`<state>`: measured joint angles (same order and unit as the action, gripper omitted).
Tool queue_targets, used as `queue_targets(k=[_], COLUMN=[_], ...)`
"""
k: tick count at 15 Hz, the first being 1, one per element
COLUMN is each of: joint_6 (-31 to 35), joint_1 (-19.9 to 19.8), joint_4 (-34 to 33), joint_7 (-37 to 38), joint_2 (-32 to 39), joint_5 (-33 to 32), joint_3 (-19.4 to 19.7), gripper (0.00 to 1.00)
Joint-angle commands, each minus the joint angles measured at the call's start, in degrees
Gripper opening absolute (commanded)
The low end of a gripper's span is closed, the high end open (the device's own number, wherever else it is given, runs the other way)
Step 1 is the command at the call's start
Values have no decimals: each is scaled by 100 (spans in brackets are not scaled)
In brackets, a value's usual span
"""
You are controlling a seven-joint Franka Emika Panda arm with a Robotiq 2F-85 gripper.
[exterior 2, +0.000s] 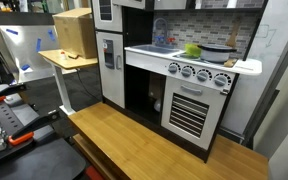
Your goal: Close the microwave door
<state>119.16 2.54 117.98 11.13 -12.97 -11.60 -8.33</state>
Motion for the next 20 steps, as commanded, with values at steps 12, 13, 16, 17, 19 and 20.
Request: queue_targets(k=[12,13,16,17,19,20], joint_6=[83,6,-286,-366,-452,-377], joint_1=[72,82,90,78,57,38], joint_4=[-1772,-1864,-2067,-2103,-2158,-2152], joint_7=[929,1015,1245,1301,1424,1558], joint_2=[1602,1703,1929,1980,2056,2085], joint_5=[-1037,-1135,-1388,-1452,-1576,-1673], joint_3=[229,285,468,539,684,768], gripper=[100,100,100,100,100,100])
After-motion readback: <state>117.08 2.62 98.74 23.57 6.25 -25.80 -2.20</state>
